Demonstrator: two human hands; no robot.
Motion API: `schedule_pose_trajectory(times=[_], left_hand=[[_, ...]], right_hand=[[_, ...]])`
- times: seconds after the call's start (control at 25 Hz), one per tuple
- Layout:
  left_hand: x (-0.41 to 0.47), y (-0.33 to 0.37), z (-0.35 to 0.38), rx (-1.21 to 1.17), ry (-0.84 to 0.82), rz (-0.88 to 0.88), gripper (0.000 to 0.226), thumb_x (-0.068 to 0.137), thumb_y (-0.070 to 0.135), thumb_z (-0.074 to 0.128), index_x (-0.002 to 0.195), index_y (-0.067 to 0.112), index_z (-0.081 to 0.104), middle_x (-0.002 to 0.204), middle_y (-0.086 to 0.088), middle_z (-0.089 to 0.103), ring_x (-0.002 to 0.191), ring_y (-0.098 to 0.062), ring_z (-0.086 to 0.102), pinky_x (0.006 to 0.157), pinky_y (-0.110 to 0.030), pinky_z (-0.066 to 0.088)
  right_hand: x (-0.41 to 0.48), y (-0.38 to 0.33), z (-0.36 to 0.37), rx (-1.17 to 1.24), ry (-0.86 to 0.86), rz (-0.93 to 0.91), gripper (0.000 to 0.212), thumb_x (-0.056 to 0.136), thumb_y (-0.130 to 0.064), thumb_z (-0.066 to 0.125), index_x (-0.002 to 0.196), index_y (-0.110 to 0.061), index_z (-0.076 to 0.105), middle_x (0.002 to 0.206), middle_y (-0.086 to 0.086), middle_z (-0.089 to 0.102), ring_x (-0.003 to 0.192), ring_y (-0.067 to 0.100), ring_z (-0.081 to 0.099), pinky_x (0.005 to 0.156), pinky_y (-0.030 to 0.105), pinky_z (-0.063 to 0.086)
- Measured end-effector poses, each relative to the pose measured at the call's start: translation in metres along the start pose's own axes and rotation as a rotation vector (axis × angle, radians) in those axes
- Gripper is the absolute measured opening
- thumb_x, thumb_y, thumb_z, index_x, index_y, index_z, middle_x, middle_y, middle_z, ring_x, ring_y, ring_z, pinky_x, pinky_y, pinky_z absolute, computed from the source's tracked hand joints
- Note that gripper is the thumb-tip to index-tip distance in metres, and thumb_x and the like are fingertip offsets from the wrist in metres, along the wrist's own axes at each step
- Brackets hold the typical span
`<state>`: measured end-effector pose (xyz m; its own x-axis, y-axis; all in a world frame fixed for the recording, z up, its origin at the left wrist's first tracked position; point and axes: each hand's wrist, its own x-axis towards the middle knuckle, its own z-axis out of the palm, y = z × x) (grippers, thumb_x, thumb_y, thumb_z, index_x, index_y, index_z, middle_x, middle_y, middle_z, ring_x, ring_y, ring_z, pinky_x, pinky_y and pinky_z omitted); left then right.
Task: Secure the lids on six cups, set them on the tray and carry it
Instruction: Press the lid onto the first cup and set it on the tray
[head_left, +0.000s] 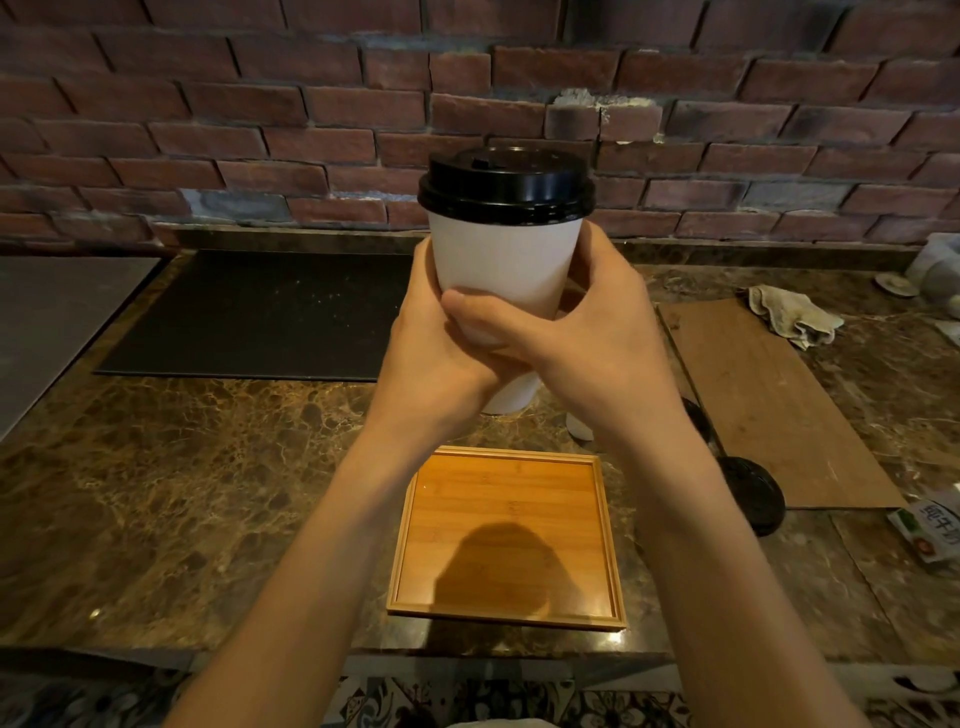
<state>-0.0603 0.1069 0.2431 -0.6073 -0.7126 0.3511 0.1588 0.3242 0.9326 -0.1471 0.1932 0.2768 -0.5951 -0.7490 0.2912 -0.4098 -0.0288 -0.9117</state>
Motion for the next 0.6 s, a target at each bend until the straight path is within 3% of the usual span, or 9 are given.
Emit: schedule_pose_trajectory(times=[0.16, 0.24, 0.36, 0.6], left_hand=[[0.005, 0.004, -0.006, 0.004, -0.099, 0.009, 0.085, 0.066, 0.001, 0.081, 0.132, 0.026, 0.034, 0.118, 0.013, 0.053, 0.108, 0.009, 0.056, 0.075, -0.008, 0.049], [0.006, 0.007, -0.008, 0.01, -0.127, 0.019, 0.083, 0.061, 0.008, 0.083, 0.128, 0.025, 0.036, 0.113, 0.015, 0.054, 0.103, 0.013, 0.056, 0.072, -0.005, 0.047], [0.006, 0.01, -0.013, -0.001, -0.177, 0.003, 0.09, 0.053, 0.024, 0.088, 0.128, 0.024, 0.039, 0.114, 0.012, 0.057, 0.106, 0.005, 0.059, 0.076, -0.009, 0.049], [0.005, 0.009, -0.022, -0.037, -0.323, -0.058, 0.087, 0.058, 0.022, 0.082, 0.134, 0.016, 0.04, 0.119, 0.002, 0.06, 0.111, -0.012, 0.061, 0.083, -0.022, 0.053]], right_hand=[[0.004, -0.002, -0.008, 0.056, -0.051, -0.015, 0.077, 0.067, -0.04, 0.086, 0.133, -0.025, 0.05, 0.119, -0.013, 0.06, 0.109, 0.002, 0.058, 0.087, 0.032, 0.057], [0.007, -0.002, -0.014, 0.075, -0.104, -0.026, 0.075, 0.068, -0.037, 0.086, 0.132, -0.024, 0.051, 0.12, -0.012, 0.062, 0.11, 0.003, 0.059, 0.088, 0.033, 0.057], [0.01, 0.0, -0.022, 0.093, -0.194, -0.036, 0.071, 0.069, -0.035, 0.086, 0.13, -0.026, 0.051, 0.118, -0.014, 0.062, 0.11, 0.001, 0.06, 0.088, 0.029, 0.057], [0.013, 0.007, -0.031, 0.163, -0.348, -0.026, 0.061, 0.066, -0.032, 0.081, 0.121, -0.032, 0.054, 0.11, -0.014, 0.066, 0.108, 0.005, 0.063, 0.083, 0.024, 0.056]])
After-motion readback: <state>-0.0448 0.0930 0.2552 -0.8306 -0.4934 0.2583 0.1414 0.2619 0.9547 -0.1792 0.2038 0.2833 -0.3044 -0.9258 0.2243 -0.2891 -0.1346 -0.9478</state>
